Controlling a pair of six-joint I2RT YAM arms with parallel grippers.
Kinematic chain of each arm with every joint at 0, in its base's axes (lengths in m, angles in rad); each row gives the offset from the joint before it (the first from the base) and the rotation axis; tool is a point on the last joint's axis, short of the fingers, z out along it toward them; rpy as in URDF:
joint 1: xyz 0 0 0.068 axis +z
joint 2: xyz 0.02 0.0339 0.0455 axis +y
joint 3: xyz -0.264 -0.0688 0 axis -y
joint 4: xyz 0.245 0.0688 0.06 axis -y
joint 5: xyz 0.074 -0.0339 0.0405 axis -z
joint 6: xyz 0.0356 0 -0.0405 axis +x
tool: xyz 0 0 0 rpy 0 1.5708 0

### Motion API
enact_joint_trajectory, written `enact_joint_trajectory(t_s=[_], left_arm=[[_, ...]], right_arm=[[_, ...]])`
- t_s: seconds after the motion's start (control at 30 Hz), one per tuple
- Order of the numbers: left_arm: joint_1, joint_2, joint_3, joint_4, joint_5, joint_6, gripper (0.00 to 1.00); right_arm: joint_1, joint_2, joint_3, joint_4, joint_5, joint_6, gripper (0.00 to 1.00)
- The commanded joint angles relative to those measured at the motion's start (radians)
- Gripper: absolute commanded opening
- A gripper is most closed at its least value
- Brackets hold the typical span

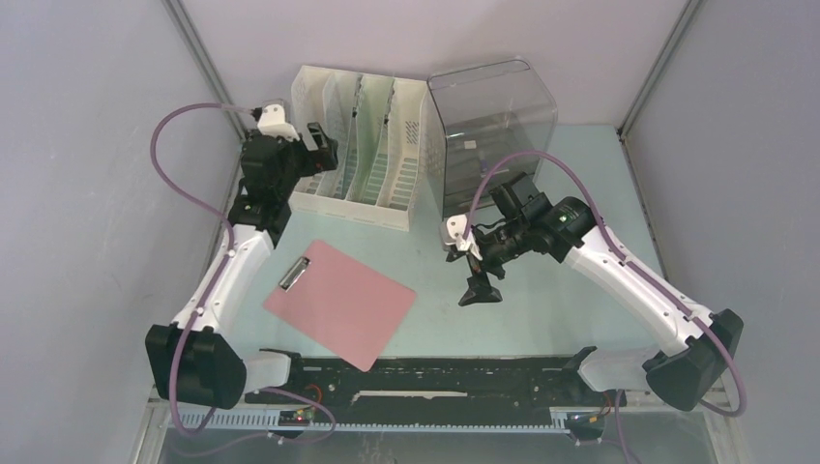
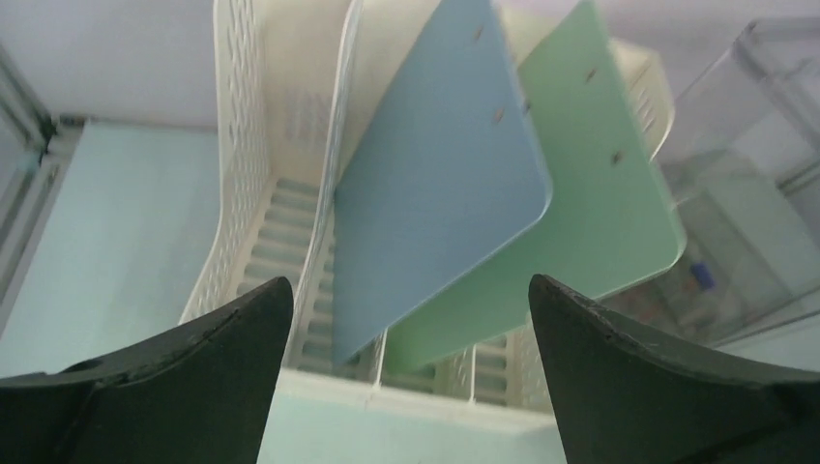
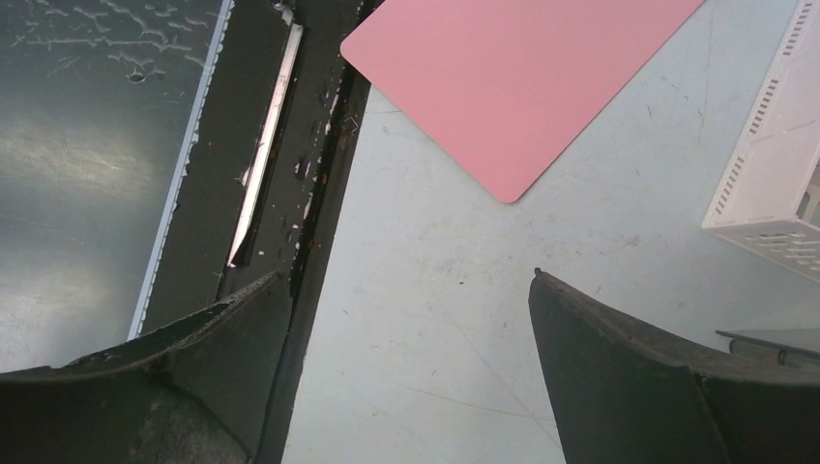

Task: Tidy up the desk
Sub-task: Place the folder in the storage box.

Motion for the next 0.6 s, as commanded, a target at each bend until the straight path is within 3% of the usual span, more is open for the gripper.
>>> enact_joint_trajectory(t_s=[0.0,0.13,0.37,0.57], left_arm=[[0.023,-0.047,-0.011,-0.317,0.039,-0.013,1.0],[0.026,-0.045,-0.007,-0.492,-0.027,0.022,0.98],[0.025,0.041,-0.002,-0.726,-0.031,0.12,0.73],[0.0,0.166,-0.007,-0.856,-0.213,0.266,0.61]], right_arm=[[0.013,0.006,0.0,-0.009,-0.006,-0.019,1.0],[0.017,0.01,0.0,-0.011,-0.003,-0.019,1.0],[0.023,0.019,0.001,-0.014,0.0,-0.022,1.0],[0.025,0.026,0.001,-0.02,0.001,-0.029,1.0]])
